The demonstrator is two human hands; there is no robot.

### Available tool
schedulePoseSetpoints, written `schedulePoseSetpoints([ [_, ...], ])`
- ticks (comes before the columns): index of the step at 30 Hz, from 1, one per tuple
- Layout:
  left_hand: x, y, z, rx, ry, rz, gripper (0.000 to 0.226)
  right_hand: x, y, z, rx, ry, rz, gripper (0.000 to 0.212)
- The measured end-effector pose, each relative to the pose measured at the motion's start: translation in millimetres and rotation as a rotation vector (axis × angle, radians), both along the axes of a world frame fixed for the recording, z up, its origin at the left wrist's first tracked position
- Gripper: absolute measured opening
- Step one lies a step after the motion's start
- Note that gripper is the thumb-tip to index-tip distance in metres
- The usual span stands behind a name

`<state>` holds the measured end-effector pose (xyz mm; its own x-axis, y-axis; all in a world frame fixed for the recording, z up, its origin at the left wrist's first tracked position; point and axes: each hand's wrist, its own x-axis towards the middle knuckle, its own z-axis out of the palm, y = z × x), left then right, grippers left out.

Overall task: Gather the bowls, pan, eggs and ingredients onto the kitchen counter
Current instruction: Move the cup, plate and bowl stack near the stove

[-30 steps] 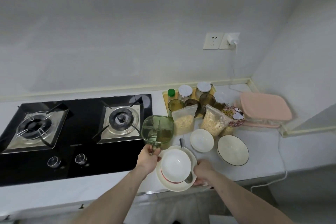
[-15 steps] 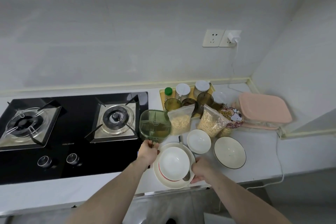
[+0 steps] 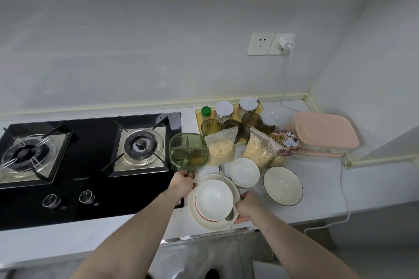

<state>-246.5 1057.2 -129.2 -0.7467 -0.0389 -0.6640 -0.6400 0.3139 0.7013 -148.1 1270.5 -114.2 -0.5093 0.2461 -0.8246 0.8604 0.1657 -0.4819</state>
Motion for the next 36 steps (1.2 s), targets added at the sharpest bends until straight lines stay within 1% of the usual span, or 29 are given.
schedulePoseSetpoints([
  [2,6,-6,6,-0.095,0.031,-0.084,0.02,4,0,-2,0.003,0.03,-0.053,0.018],
  [5,24,-12,14,-0.169,0.104,-0.123,0.019,14,-1,-4,-0.007,0.082,-0.152,0.008],
  [7,35,-16,16,-0.14,0.124,-0.079,0.025,20,-4,-5,-0.031,0.091,-0.196,0.007],
  [9,46,-21,17,-0.069,0.116,-0.018,0.028,22,-6,-6,-0.026,0.084,-0.183,0.013],
  [11,58,-28,24,-0.024,0.098,0.012,0.03,20,-6,-5,-0.017,0.072,-0.158,0.013],
  [17,80,-59,39,-0.153,0.154,-0.125,0.032,17,-12,-3,-0.046,0.085,-0.207,0.013],
  [21,90,-68,52,-0.186,0.207,-0.228,0.028,23,-18,-4,-0.084,0.112,-0.301,0.005],
  [25,101,-73,61,-0.2,0.253,-0.323,0.025,40,-26,-7,-0.096,0.155,-0.414,0.005],
  [28,112,-77,70,-0.181,0.247,-0.41,0.026,56,-33,-13,-0.043,0.218,-0.432,0.022],
  [30,118,-83,78,-0.184,0.259,-0.506,0.028,65,-37,-17,0.04,0.258,-0.406,0.02],
  [33,121,-97,89,-0.219,0.316,-0.646,0.03,81,-52,3,0.186,0.351,-0.371,0.009],
  [36,117,-112,97,-0.236,0.402,-0.742,0.032,92,-70,30,0.234,0.442,-0.371,0.016],
])
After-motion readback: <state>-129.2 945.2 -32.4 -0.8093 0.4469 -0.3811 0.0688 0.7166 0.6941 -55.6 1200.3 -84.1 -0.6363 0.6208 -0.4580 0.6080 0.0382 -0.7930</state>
